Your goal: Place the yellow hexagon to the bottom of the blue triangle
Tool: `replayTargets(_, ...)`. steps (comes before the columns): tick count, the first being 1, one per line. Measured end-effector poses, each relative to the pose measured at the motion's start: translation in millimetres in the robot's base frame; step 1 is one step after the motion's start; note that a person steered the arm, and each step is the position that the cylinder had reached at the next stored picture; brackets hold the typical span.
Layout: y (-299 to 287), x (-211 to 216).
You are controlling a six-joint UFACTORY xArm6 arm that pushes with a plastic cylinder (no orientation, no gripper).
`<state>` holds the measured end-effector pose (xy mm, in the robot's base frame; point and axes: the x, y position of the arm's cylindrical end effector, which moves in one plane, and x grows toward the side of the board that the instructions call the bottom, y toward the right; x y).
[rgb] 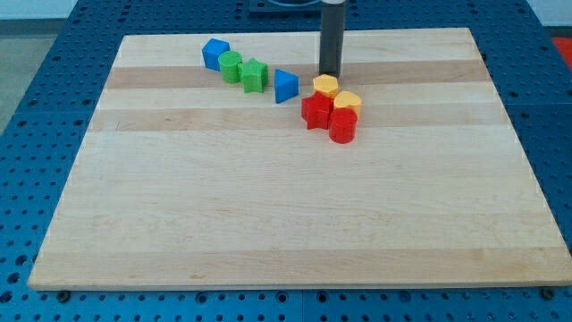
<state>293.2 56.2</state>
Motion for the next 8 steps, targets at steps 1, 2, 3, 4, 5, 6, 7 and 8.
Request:
replayTargets(1, 13, -5)
replayTargets(2, 21, -2)
replayTargets(3, 14, 4)
replayTargets(4, 3, 23)
replayTargets(5, 3, 37)
replayTargets(6, 3, 47)
replayTargets(7, 18, 62)
replayTargets(8, 48, 78)
